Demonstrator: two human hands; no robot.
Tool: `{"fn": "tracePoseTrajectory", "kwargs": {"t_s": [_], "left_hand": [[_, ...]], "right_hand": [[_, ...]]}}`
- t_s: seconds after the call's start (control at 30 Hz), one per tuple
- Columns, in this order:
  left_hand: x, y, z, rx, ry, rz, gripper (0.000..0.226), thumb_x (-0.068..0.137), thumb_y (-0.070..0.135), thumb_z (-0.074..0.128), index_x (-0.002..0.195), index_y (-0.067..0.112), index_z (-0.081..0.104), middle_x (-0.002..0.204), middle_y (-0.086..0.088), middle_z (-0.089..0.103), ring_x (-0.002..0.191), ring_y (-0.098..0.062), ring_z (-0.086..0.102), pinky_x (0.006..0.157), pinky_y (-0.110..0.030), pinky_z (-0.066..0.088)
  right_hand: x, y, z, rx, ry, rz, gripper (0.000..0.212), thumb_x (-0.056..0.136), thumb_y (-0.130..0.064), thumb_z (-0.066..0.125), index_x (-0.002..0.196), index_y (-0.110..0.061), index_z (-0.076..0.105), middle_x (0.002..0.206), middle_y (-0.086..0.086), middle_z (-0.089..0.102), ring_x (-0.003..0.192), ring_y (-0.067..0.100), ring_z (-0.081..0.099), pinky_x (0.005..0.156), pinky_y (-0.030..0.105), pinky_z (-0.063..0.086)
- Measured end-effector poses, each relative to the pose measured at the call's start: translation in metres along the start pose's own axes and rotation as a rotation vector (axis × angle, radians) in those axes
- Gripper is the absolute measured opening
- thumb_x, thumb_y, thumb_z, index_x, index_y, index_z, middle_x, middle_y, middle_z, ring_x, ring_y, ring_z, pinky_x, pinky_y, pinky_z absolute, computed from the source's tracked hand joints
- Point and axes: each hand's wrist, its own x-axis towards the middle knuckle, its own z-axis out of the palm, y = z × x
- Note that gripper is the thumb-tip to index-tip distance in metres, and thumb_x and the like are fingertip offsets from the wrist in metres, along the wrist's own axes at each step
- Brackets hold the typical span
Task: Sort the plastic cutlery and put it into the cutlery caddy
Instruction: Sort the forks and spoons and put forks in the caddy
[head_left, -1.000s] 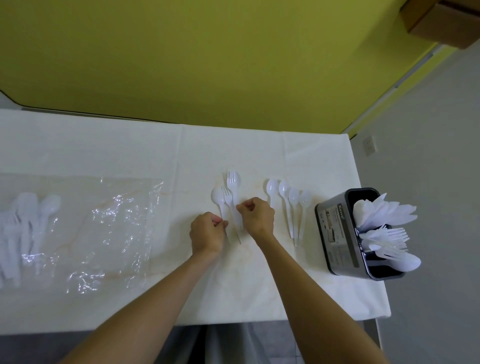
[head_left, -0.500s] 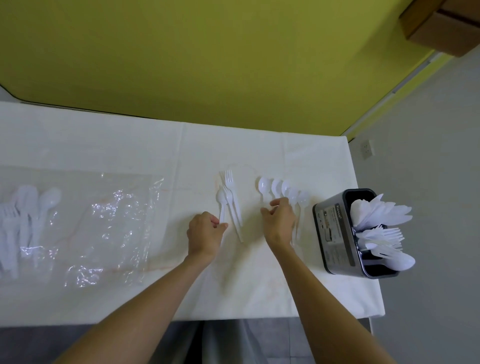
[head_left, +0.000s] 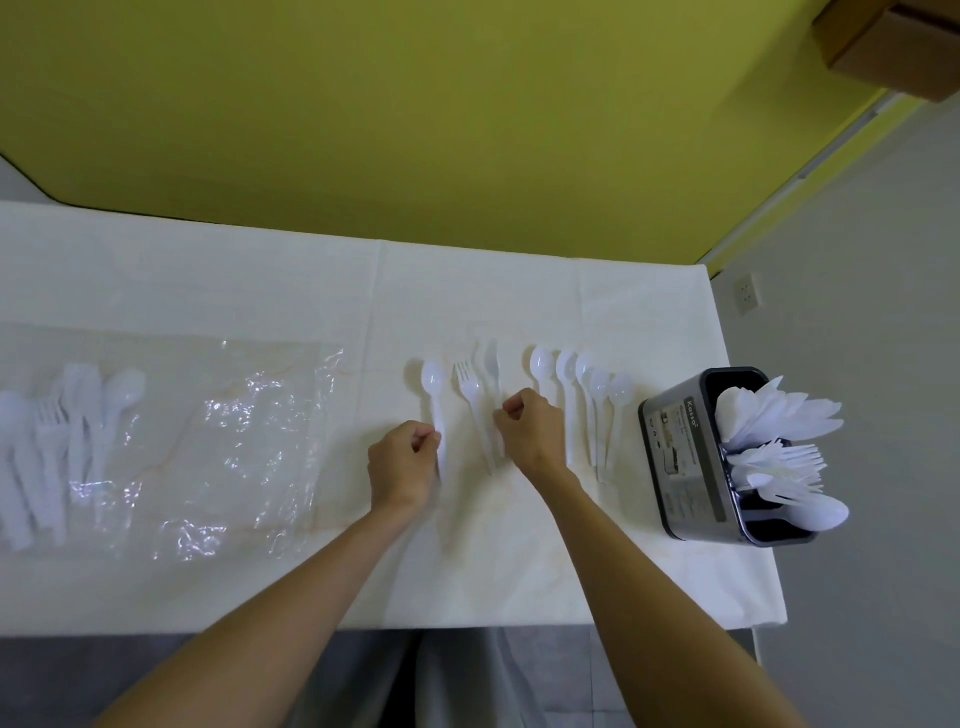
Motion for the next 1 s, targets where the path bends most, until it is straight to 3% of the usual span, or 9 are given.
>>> {"fn": "tracePoseTrajectory", "kwargs": {"t_s": [0.13,0.27,0.4,0.5,0.6,0.67,0.83,1.0], "left_hand": [[0.006,0.011,0.012,-0.041,-0.039,-0.004,0.008,0.088,0.015,0.063,0.089,0.011,0.069,0.086,-0.005,0.072,0.082,-0.024,0.069,0.083,-0.036,0.054],[0.01,0.017,0.015,-0.024,-0.019,-0.006,0.011,0.085,0.02,0.068,0.086,0.014,0.06,0.083,-0.002,0.069,0.078,-0.023,0.068,0.078,-0.037,0.054],[0.01,0.009,0.007,-0.016,0.019,-0.015,0.015,0.087,0.025,0.064,0.093,0.014,0.055,0.084,-0.001,0.066,0.078,-0.026,0.067,0.08,-0.043,0.054],[0.008,0.001,0.0,-0.044,0.039,-0.029,0.011,0.093,0.021,0.055,0.099,0.012,0.055,0.085,-0.003,0.065,0.079,-0.028,0.067,0.082,-0.044,0.054],[0.006,-0.006,-0.005,-0.064,0.045,-0.034,0.009,0.094,0.019,0.052,0.1,0.013,0.056,0.088,-0.004,0.066,0.08,-0.029,0.066,0.081,-0.044,0.054],[0.006,-0.009,-0.007,-0.068,0.037,-0.032,0.011,0.094,0.017,0.051,0.101,0.013,0.057,0.088,-0.004,0.066,0.081,-0.03,0.066,0.082,-0.045,0.054],[0.001,-0.006,-0.01,-0.082,-0.012,-0.007,0.01,0.094,0.015,0.05,0.102,0.013,0.056,0.084,0.0,0.063,0.081,-0.03,0.067,0.082,-0.043,0.054],[-0.002,0.011,-0.005,-0.072,-0.063,0.059,0.01,0.094,0.012,0.048,0.1,0.015,0.055,0.09,-0.004,0.065,0.084,-0.029,0.066,0.083,-0.045,0.054]], "right_hand": [[-0.017,0.016,-0.008,0.023,0.039,0.048,0.012,0.083,-0.009,0.056,0.091,-0.002,0.062,0.078,0.006,0.062,0.068,0.017,0.053,0.066,0.035,0.052],[-0.026,0.024,-0.005,-0.037,-0.02,0.023,0.01,0.081,-0.009,0.057,0.09,-0.005,0.061,0.085,0.01,0.067,0.07,0.017,0.055,0.064,0.029,0.049],[-0.02,0.015,0.002,-0.069,-0.027,-0.036,0.021,0.085,-0.025,0.067,0.095,-0.009,0.058,0.087,0.004,0.064,0.075,0.017,0.058,0.063,0.025,0.046],[-0.01,0.004,0.009,-0.127,-0.037,-0.072,0.032,0.085,-0.033,0.07,0.096,-0.007,0.055,0.083,0.002,0.058,0.073,0.017,0.054,0.054,0.02,0.036],[0.0,-0.007,0.011,-0.187,-0.051,-0.068,0.027,0.087,-0.025,0.068,0.078,-0.01,0.048,0.071,0.0,0.049,0.061,0.016,0.047,0.048,0.022,0.028],[0.005,-0.012,0.012,-0.199,-0.069,-0.048,0.036,0.085,-0.013,0.061,0.062,-0.013,0.034,0.059,0.0,0.038,0.053,0.017,0.044,0.045,0.021,0.025],[0.006,-0.012,0.008,-0.115,-0.11,0.014,0.036,0.081,-0.009,0.06,0.057,-0.013,0.034,0.055,0.003,0.041,0.072,0.032,0.073,0.046,0.024,0.038],[-0.016,-0.009,-0.032,0.163,0.024,-0.025,0.017,0.086,-0.01,0.063,0.074,-0.008,0.051,0.067,0.003,0.06,0.061,0.015,0.07,0.067,0.037,0.057]]}}
